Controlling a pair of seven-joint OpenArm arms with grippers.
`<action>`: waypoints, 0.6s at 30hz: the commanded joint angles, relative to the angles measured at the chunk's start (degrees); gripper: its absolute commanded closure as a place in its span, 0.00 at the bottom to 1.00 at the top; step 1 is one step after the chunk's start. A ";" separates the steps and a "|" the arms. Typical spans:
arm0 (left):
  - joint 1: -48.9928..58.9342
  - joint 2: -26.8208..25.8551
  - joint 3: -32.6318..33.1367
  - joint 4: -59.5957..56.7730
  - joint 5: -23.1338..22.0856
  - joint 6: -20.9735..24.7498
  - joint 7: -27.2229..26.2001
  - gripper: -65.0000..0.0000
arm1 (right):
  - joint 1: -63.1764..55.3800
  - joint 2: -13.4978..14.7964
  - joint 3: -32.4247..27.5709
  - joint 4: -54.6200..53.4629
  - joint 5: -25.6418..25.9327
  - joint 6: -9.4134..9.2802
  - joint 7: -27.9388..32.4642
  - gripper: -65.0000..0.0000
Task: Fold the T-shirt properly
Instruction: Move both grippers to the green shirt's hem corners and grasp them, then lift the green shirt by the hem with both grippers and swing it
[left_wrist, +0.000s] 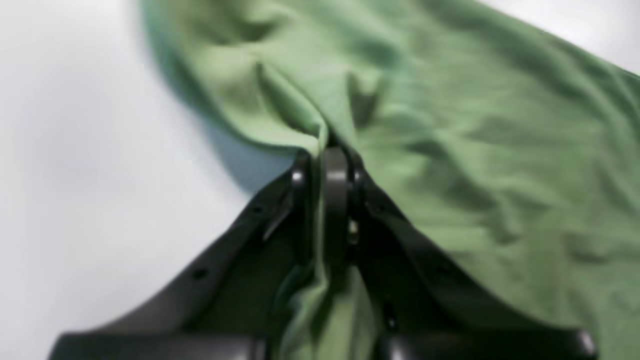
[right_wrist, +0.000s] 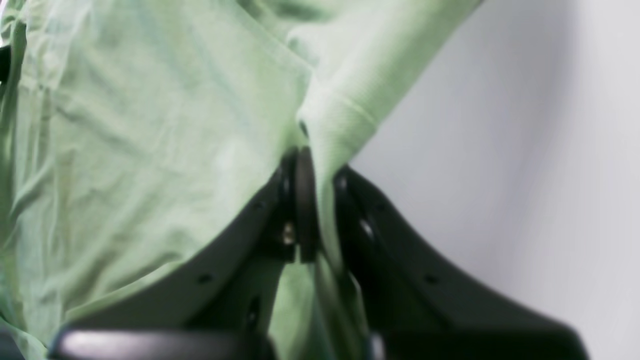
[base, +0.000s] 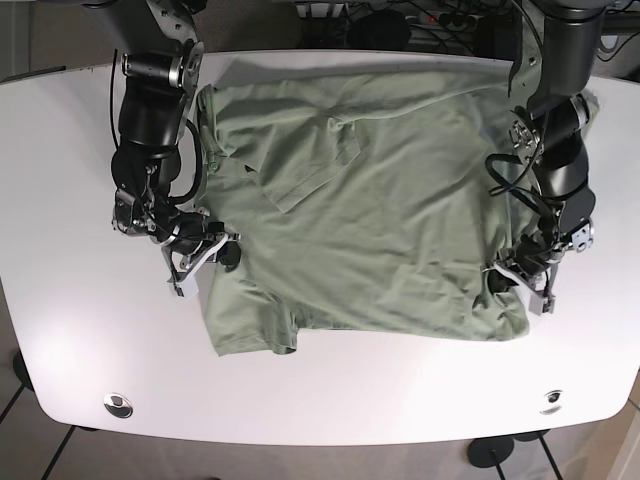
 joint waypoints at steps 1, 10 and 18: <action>-0.90 -0.77 -0.07 4.44 1.30 -0.39 1.21 1.00 | 1.12 0.39 0.04 1.13 0.38 0.15 0.08 0.97; -5.30 5.12 0.37 36.44 1.74 -3.42 15.98 1.00 | 8.50 3.29 -0.14 14.58 -0.23 0.06 -3.97 0.97; -31.32 5.38 2.92 30.73 1.66 -3.42 17.38 1.00 | 35.84 10.59 -10.33 14.49 -0.14 0.06 -8.72 0.97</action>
